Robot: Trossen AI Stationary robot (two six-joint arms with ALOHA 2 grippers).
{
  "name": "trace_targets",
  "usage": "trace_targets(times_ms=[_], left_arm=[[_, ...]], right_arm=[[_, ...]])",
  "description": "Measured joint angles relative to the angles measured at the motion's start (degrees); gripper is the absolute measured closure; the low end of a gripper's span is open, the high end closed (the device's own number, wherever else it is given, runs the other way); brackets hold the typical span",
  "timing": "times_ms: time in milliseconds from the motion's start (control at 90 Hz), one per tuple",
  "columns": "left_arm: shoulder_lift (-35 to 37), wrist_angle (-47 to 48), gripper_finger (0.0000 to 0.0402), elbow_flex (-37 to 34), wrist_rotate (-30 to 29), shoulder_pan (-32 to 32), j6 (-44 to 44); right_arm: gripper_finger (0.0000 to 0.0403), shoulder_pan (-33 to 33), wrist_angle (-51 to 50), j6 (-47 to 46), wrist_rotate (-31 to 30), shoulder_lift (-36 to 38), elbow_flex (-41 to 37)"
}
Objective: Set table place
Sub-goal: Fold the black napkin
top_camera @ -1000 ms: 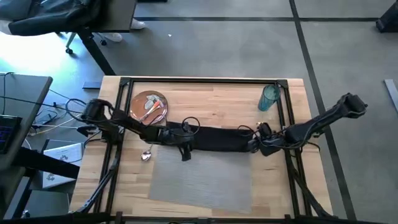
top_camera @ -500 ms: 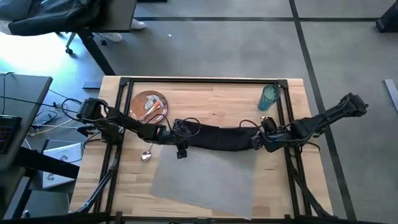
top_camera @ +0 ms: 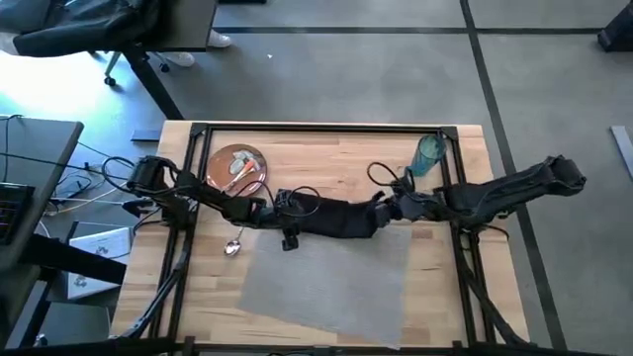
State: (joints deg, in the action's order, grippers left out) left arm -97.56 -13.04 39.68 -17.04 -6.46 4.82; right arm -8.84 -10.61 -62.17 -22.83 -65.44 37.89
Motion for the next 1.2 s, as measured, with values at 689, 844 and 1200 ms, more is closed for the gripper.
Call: trace_targets(times_ms=[689,844,1200], left_arm=[[25.13,32.02,0.0271,0.07,-3.94,-8.97,10.58],[27.92,34.54,0.0271,0.07,-4.83,-10.34,11.54],[28.57,35.21,0.0271,0.07,-4.88,-12.59,13.61]], right_arm=[[0.0403,3.88,40.93,5.82,3.69,-22.89,0.03],[0.0403,4.57,43.12,8.54,4.78,-29.77,5.4],[0.0403,6.49,35.61,17.29,8.39,-45.7,25.86]])
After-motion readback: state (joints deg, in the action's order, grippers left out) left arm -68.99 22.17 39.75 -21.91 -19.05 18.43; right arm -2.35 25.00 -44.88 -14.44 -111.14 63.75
